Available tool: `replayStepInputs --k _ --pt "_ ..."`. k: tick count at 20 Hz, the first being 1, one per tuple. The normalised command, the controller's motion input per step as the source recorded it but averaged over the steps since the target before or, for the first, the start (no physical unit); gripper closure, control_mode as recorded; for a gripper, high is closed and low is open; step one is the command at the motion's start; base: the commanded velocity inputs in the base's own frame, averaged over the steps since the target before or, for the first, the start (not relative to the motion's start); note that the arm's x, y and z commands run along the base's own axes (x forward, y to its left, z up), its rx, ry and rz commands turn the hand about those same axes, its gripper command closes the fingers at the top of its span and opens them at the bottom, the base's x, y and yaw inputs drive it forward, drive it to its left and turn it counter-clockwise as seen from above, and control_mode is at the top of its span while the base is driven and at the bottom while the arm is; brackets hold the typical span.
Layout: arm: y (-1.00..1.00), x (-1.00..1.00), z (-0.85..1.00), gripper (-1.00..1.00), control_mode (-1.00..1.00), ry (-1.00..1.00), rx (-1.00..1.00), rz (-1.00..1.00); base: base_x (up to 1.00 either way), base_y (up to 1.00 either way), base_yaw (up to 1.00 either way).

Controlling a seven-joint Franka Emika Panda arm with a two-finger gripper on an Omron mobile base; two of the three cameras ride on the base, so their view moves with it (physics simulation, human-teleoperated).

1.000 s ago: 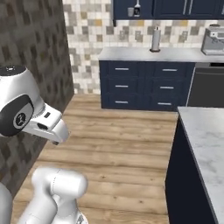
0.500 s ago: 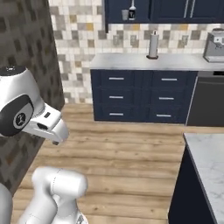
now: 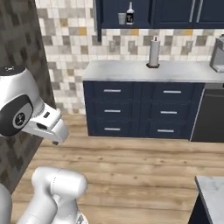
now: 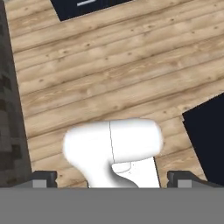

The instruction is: There is a bowl on the dining counter. Grab a lemon wedge from the fridge and place it in the bowl. Then get the liquor bottle and glass cup from the cabinet and place them next to the bowl.

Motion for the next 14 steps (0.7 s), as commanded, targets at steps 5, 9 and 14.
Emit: replayStepInputs --k 5,9,14 --pt "0.0 0.0 0.0 -1.0 1.0 0.0 0.0 0.0 1.0 -0.37 0.0" --pt "0.0 0.0 0.0 -1.0 1.0 0.0 0.0 0.0 1.0 -0.42 0.0" --pt "0.0 0.0 0.0 -1.0 1.0 0.0 0.0 0.0 1.0 -0.41 0.0"
